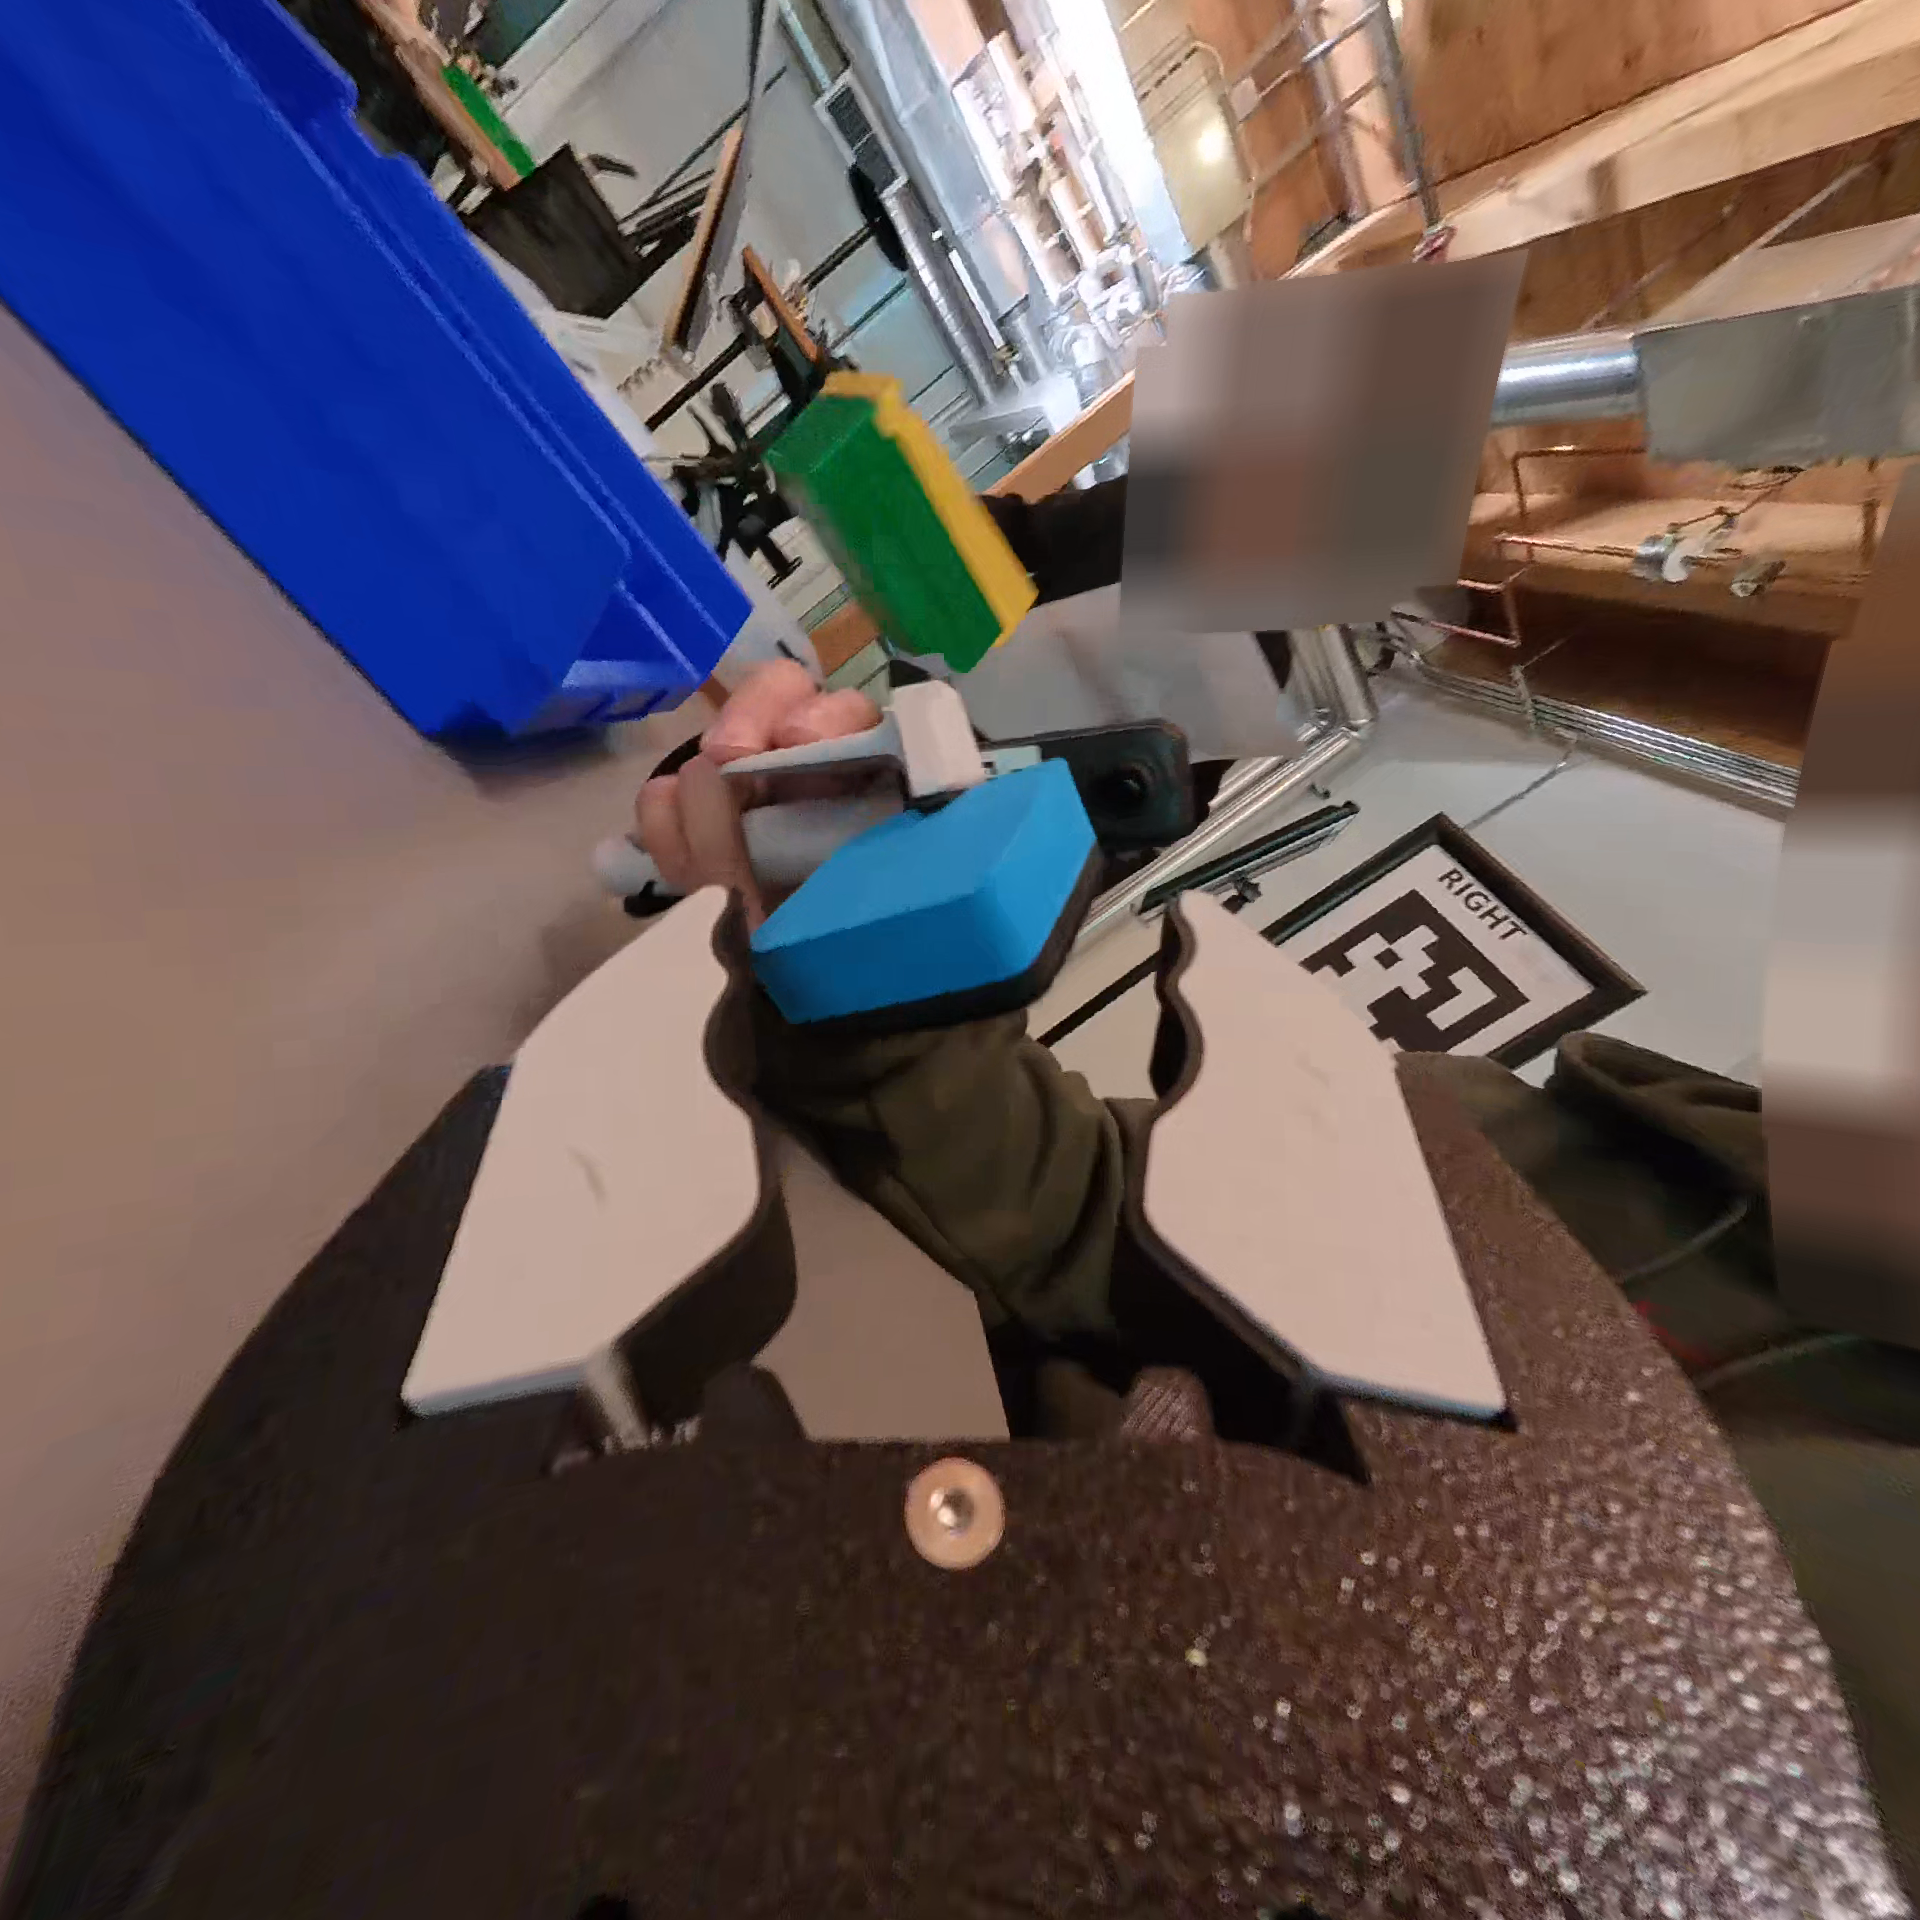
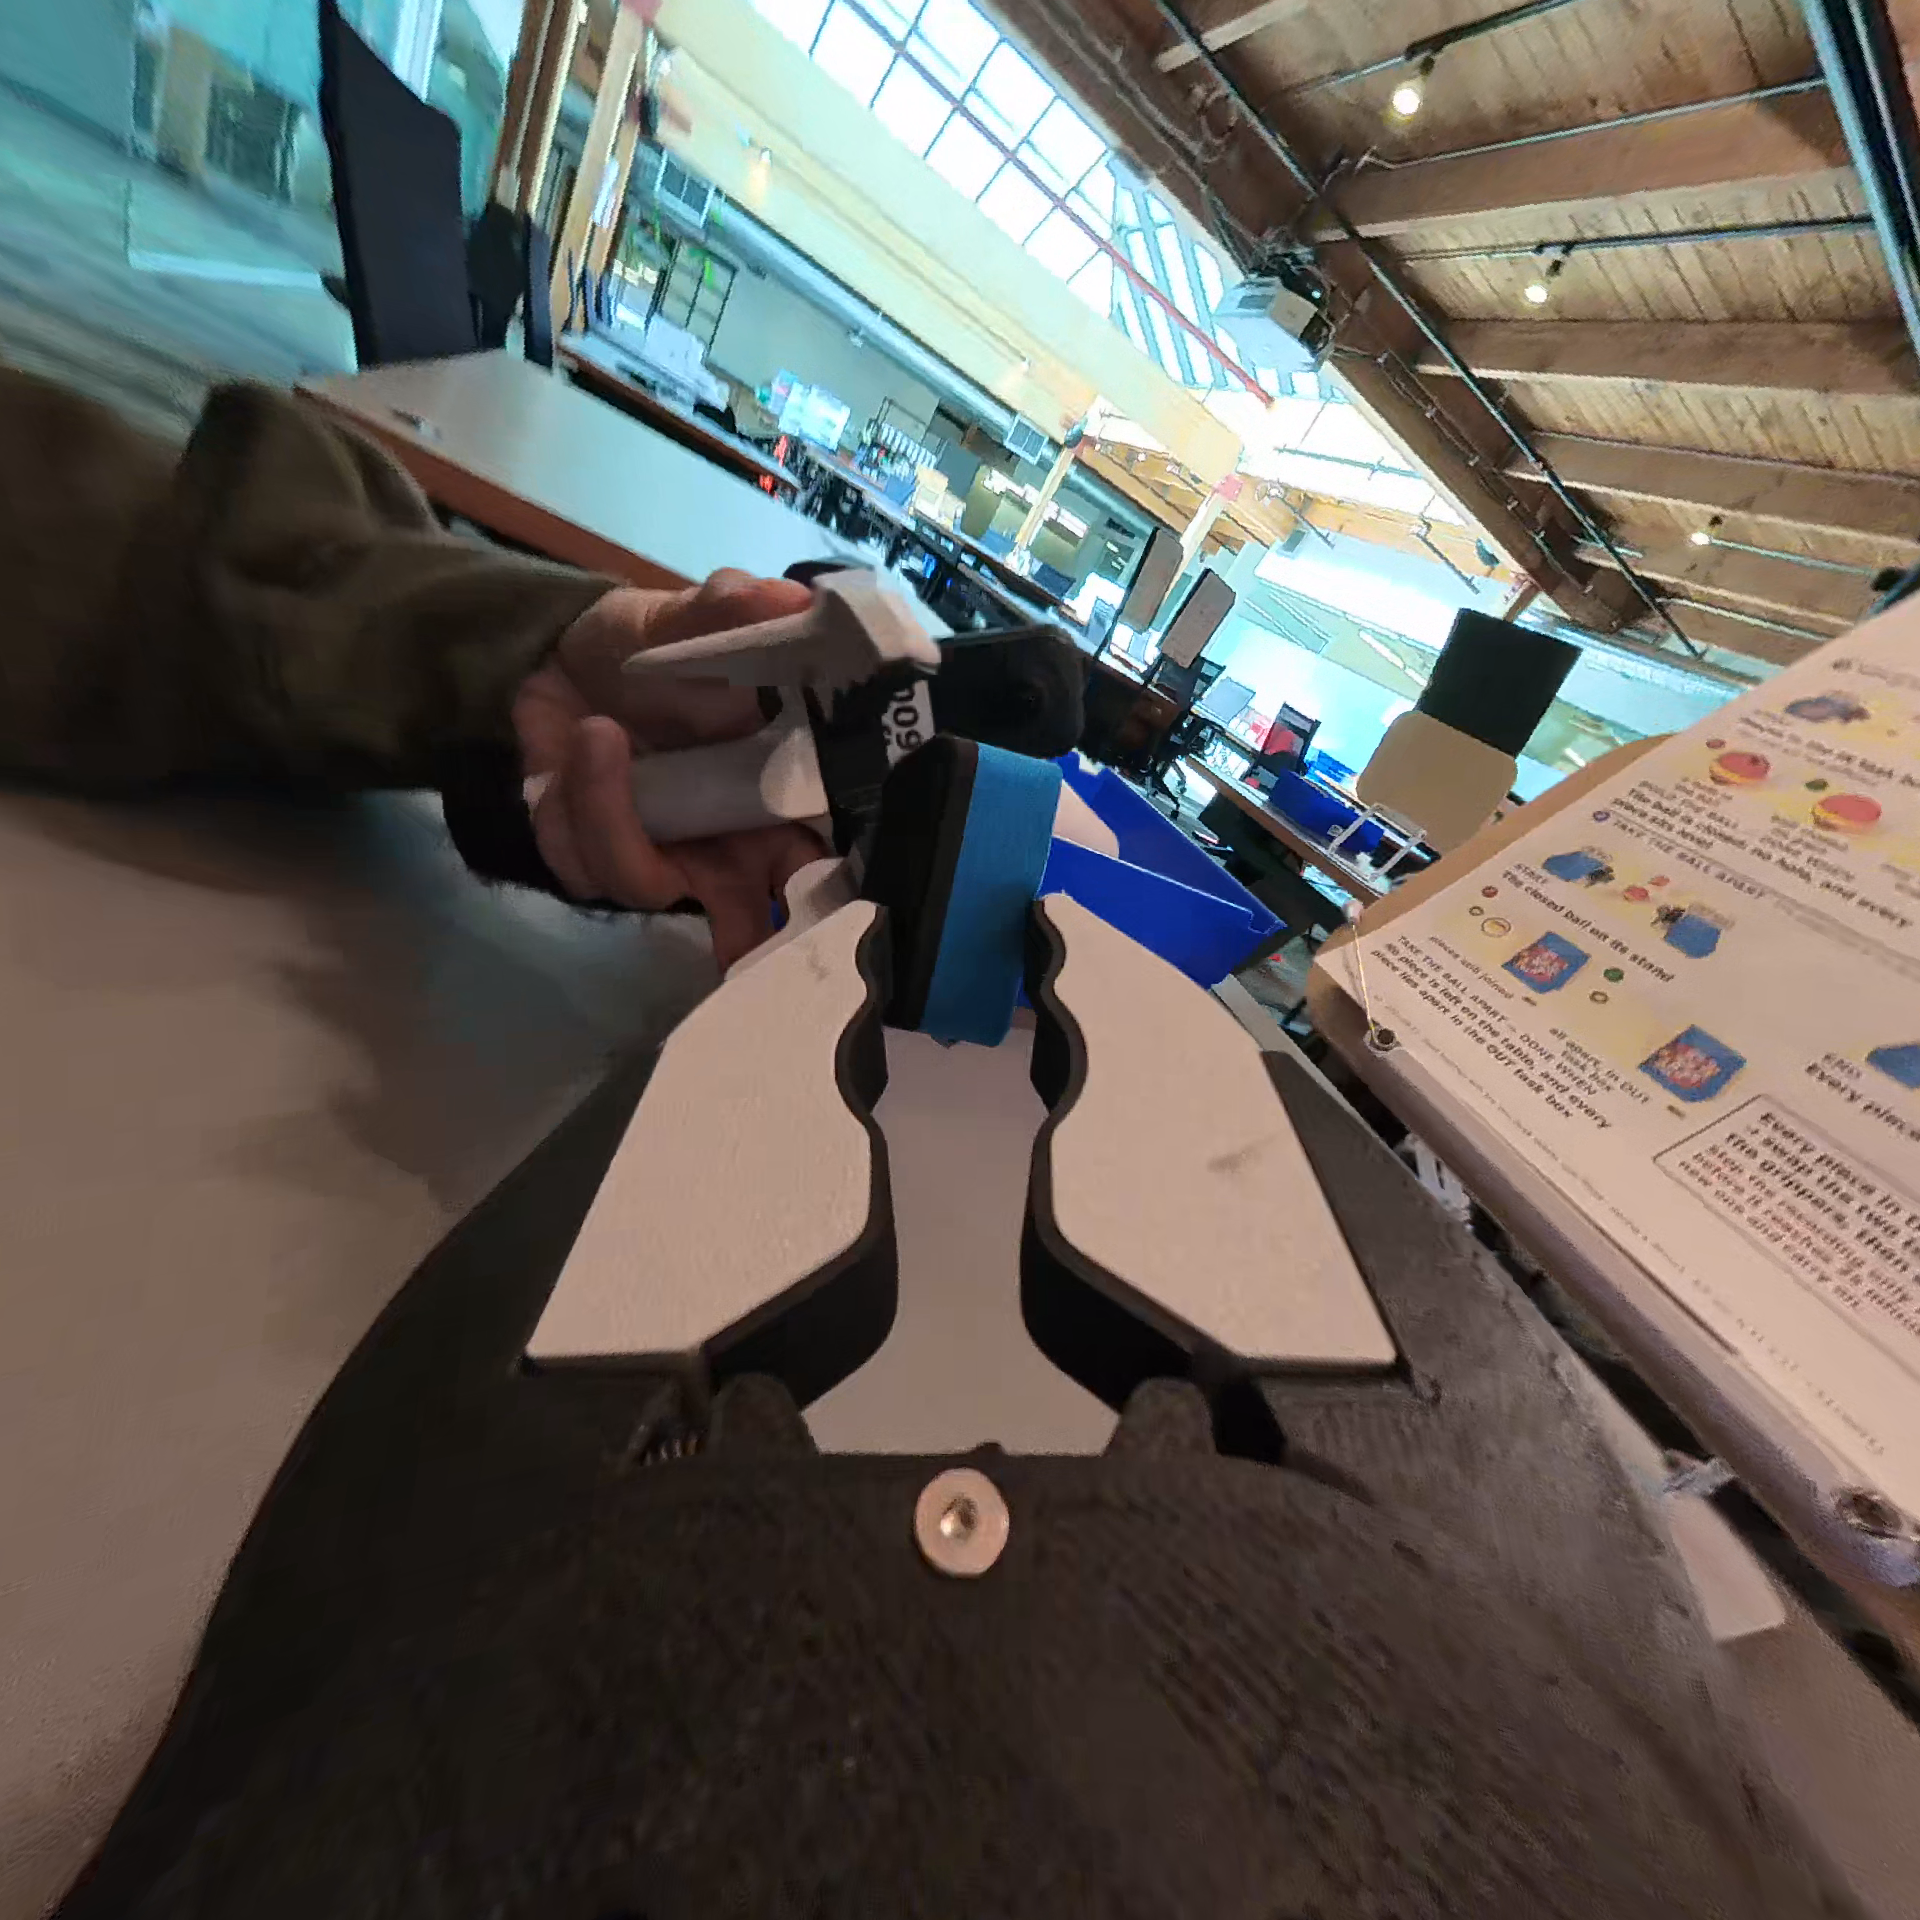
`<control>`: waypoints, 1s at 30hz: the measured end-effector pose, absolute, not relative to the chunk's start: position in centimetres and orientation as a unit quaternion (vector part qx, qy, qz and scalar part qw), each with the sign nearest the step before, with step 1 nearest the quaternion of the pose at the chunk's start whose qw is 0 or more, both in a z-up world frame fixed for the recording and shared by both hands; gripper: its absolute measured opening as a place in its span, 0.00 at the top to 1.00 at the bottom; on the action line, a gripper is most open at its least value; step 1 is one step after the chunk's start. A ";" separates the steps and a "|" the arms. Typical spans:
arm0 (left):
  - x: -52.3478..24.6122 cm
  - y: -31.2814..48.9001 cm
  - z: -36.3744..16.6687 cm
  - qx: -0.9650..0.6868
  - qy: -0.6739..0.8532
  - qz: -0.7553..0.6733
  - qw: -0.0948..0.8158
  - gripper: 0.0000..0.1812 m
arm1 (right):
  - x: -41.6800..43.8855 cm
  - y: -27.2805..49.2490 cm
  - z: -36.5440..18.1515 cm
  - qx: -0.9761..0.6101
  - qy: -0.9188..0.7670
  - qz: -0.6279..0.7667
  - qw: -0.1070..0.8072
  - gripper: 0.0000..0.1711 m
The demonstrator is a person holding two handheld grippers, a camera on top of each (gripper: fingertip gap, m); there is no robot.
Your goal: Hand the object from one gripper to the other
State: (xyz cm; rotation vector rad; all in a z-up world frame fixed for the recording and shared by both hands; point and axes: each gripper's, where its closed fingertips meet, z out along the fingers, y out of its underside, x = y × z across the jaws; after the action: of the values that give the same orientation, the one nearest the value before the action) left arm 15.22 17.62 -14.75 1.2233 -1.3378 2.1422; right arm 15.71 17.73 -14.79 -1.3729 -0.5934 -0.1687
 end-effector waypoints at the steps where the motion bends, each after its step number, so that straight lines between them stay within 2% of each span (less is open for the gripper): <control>1: 15.2 17.7 -14.9 0.435 -0.471 0.748 0.170 0.59 | 15.6 17.8 -15.0 -0.625 -0.280 -0.090 0.723 0.86; 2: 15.2 17.7 -15.0 0.436 -0.471 0.747 0.170 0.58 | 15.4 17.9 -15.1 -0.624 -0.287 -0.100 0.720 0.86; 6: 14.9 18.0 -14.4 0.428 -0.462 0.756 0.179 0.66 | 14.8 17.6 -14.1 -0.601 -0.302 -0.120 0.730 0.86; 13: 13.6 17.8 -12.3 0.377 -0.452 0.785 0.192 0.69 | 13.3 16.9 -12.0 -0.552 -0.329 -0.184 0.744 0.86; 14: 13.4 17.8 -12.1 0.372 -0.454 0.786 0.193 0.67 | 13.1 16.7 -11.5 -0.543 -0.326 -0.192 0.750 0.87; 16: 13.7 17.5 -12.8 0.396 -0.479 0.763 0.174 0.47 | 12.6 16.4 -10.9 -0.532 -0.331 -0.207 0.752 0.86; 17: 13.6 17.5 -12.8 0.395 -0.488 0.760 0.166 0.45 | 12.4 16.3 -10.8 -0.531 -0.333 -0.205 0.752 0.86; 20: 12.7 16.9 -11.9 0.360 -0.492 0.771 0.184 0.52 | 12.7 16.5 -11.1 -0.534 -0.328 -0.203 0.752 0.87; 22: 12.4 16.6 -11.7 0.350 -0.488 0.774 0.200 0.62 | 12.9 16.4 -11.2 -0.534 -0.325 -0.204 0.753 0.87; 24: 12.3 16.4 -11.8 0.346 -0.486 0.775 0.210 0.67 | 12.9 16.4 -11.1 -0.533 -0.325 -0.201 0.755 0.87; 30: 12.6 16.6 -11.9 0.350 -0.484 0.776 0.201 0.68 | 13.2 16.5 -11.4 -0.542 -0.325 -0.199 0.749 0.87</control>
State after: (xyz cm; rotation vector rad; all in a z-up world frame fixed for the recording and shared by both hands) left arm 12.57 16.62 -11.88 0.9783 -1.3527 2.1700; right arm 13.15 16.46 -11.42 -1.1843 -0.7106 -0.4352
